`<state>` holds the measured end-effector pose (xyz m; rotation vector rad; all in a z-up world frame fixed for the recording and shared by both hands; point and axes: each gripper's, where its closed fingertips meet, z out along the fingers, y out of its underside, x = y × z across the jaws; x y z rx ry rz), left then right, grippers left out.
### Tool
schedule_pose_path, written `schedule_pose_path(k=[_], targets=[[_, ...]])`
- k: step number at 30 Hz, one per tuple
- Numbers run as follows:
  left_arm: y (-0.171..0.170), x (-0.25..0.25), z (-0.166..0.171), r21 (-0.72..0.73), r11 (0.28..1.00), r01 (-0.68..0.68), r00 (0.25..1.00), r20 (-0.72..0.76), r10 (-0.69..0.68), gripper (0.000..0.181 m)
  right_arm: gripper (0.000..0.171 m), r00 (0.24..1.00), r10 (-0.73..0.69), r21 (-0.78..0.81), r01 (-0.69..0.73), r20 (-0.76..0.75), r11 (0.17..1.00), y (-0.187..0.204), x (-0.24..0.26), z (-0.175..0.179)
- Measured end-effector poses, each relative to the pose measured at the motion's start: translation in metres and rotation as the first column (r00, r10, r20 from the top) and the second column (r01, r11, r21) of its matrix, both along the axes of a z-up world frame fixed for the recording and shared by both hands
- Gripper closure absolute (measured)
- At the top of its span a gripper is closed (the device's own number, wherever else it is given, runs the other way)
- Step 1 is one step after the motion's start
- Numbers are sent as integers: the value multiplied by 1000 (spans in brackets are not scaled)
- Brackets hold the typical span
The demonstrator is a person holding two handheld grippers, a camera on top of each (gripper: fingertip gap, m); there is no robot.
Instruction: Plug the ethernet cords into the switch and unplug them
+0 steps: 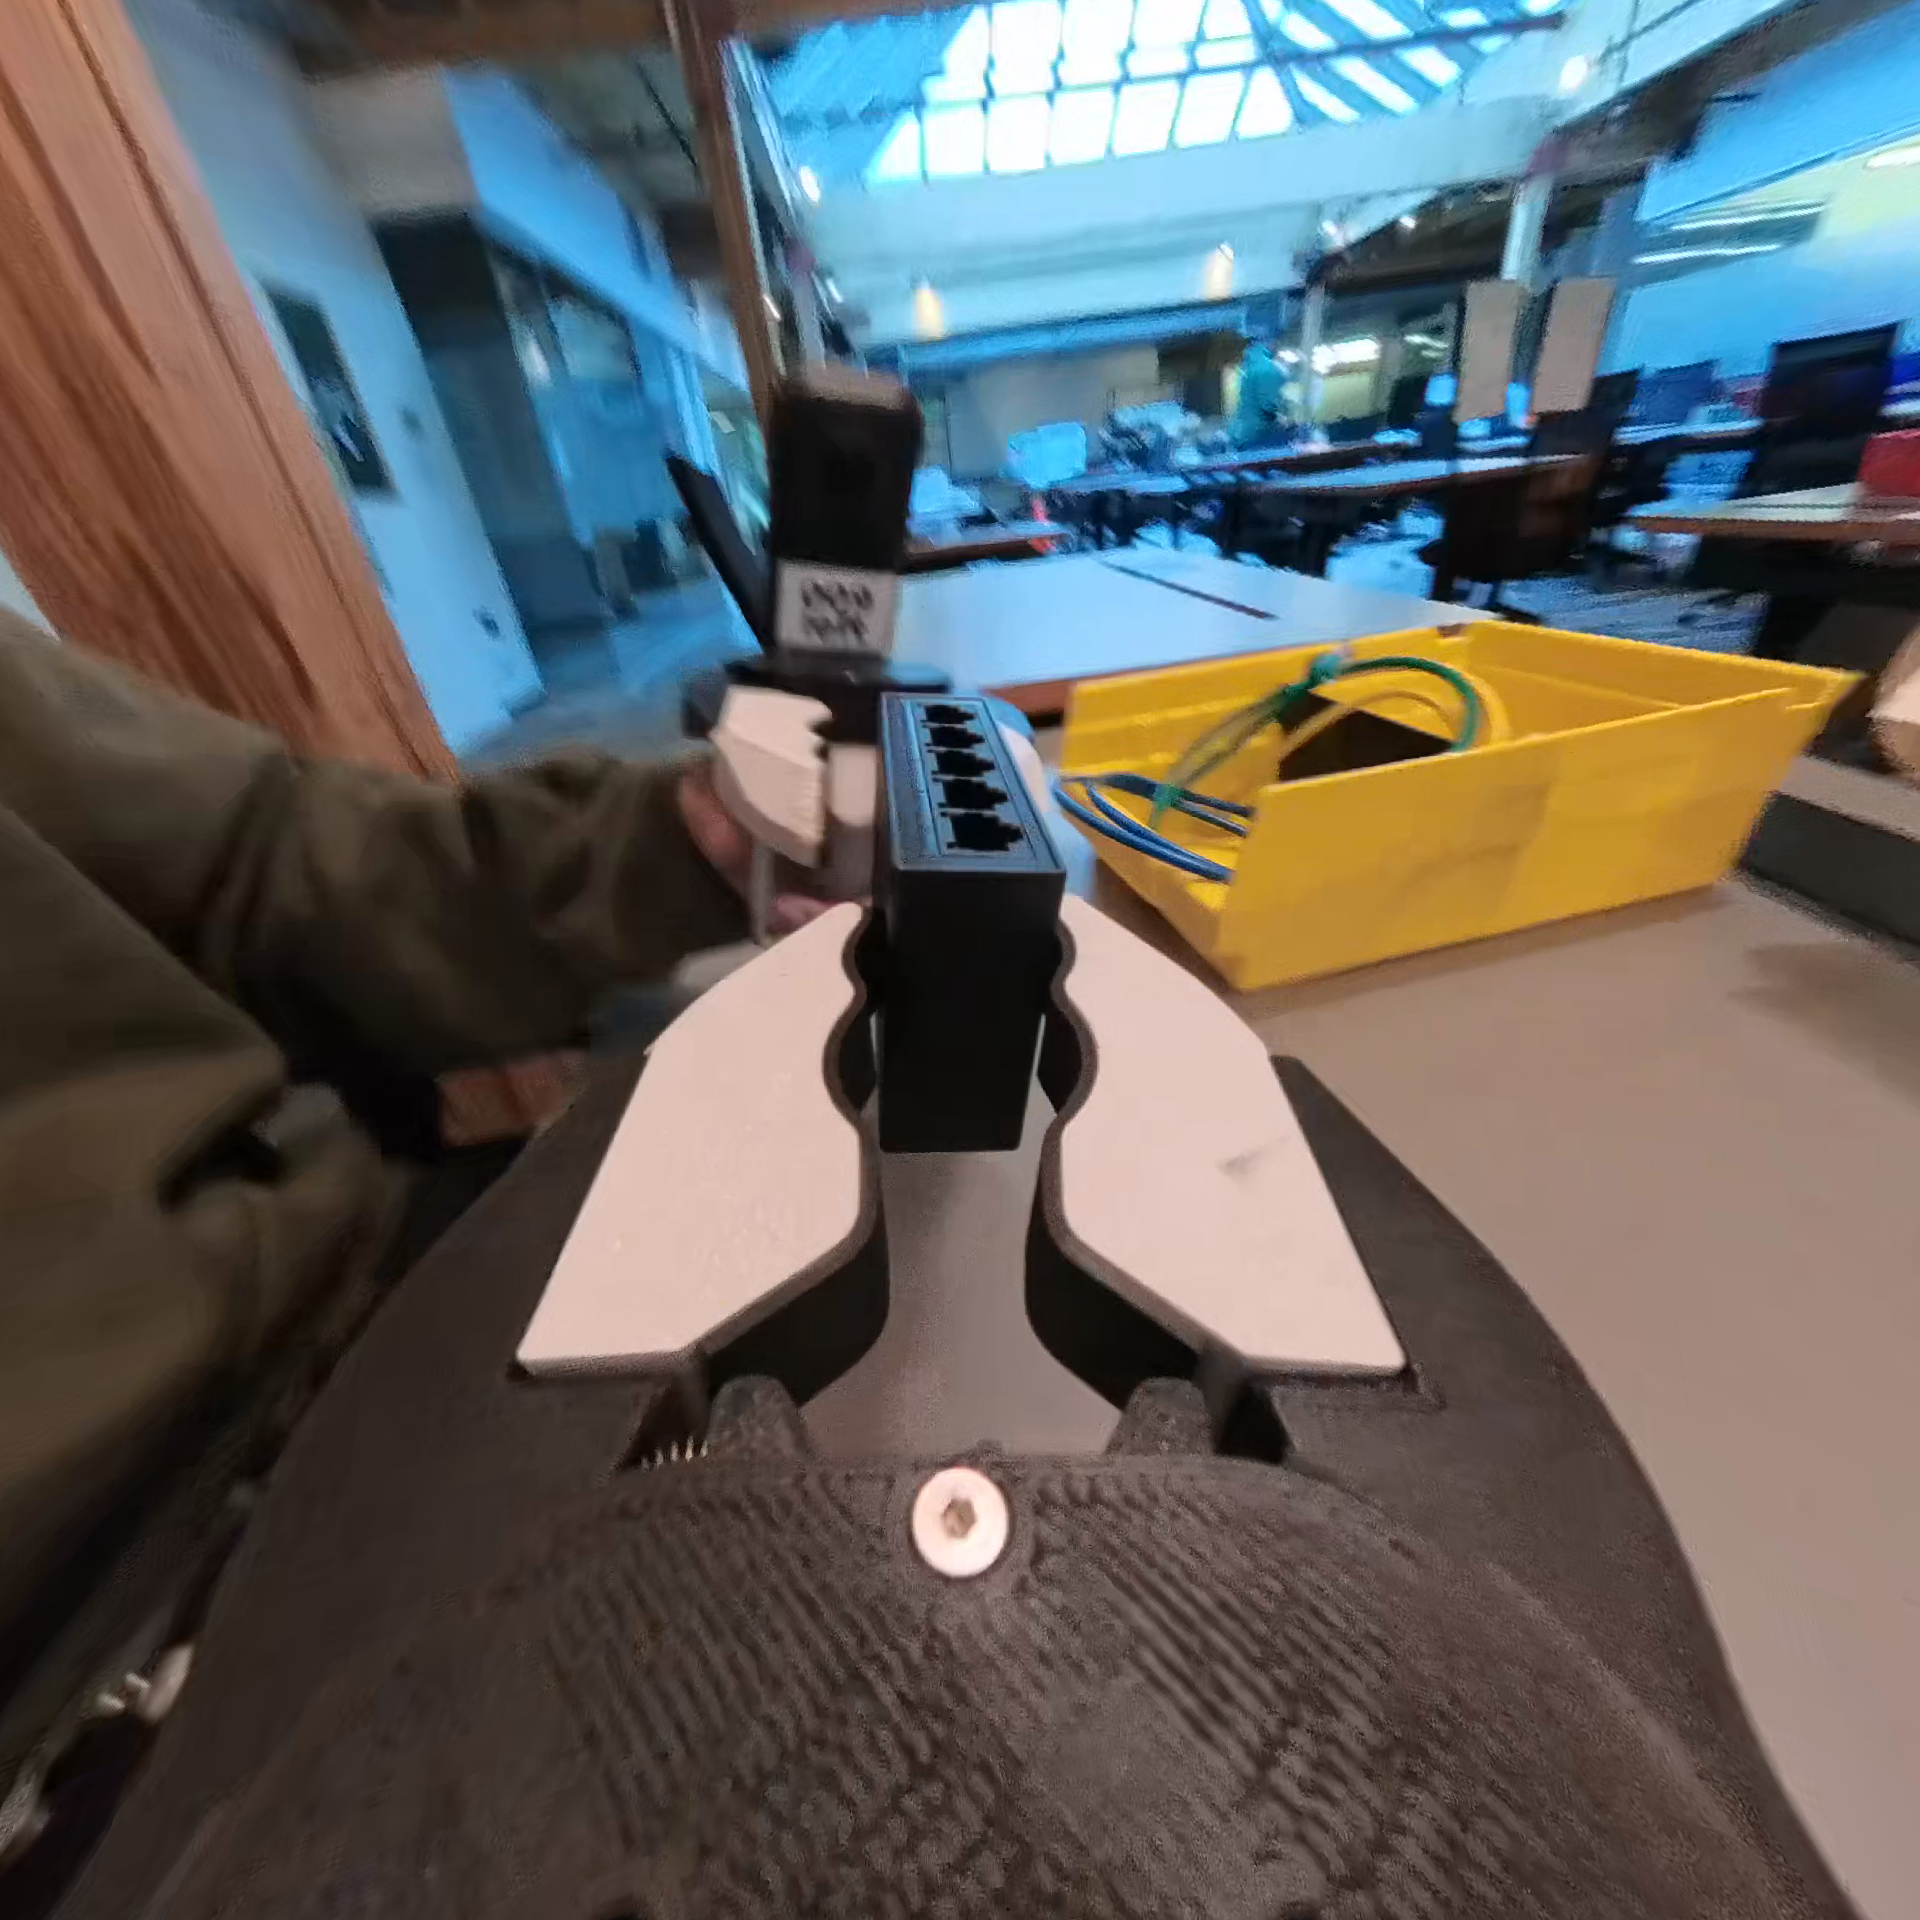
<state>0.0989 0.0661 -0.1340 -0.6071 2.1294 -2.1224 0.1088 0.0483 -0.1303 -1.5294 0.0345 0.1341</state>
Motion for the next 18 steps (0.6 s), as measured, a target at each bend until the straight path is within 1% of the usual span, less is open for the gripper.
schedule_pose_path(k=[1, 3, 4, 6, 8, 10, 13, 14, 15, 18], targets=[[1, 0, -4, 78, 997, -10, 1000, 17, 9, 132, 143, 997, -36, -50, 39, 66, 998, -3, 4, -4], [2, 2, -11, 262, 964, -35, 997, 80, 14, 127, 143, 978, -76, -144, 105, 197, 984, -9, 8, -11], [4, 5, -14, 358, 932, -64, 992, 126, 19, 127, 143, 959, -96, -172, 146, 265, 974, -11, 11, -12], [4, 9, -13, 517, 848, -116, 973, 231, -8, 127, 143, 934, -55, -266, 157, 353, 951, -14, 7, -20], [-1, 11, -9, 617, 774, -144, 946, 314, -74, 133, 143, 913, -1, -347, 156, 408, 925, -14, 2, -30], [-14, 5, -8, 668, 737, -100, 939, 309, -153, 136, 143, 919, 42, -405, 131, 392, 905, -13, -3, -39], [-34, -4, -15, 708, 706, 17, 952, 204, -227, 140, 143, 924, 85, -429, 90, 372, 899, -7, -12, -45], [-38, -5, -18, 721, 692, 40, 954, 178, -240, 143, 143, 921, 90, -432, 90, 379, 898, -6, -13, -45], [-40, -6, -21, 735, 675, 62, 956, 151, -251, 150, 143, 919, 93, -435, 91, 383, 896, -4, -14, -46], [-41, -4, -27, 759, 646, 89, 963, 101, -251, 157, 143, 922, 90, -454, 99, 377, 885, -6, -12, -49]])
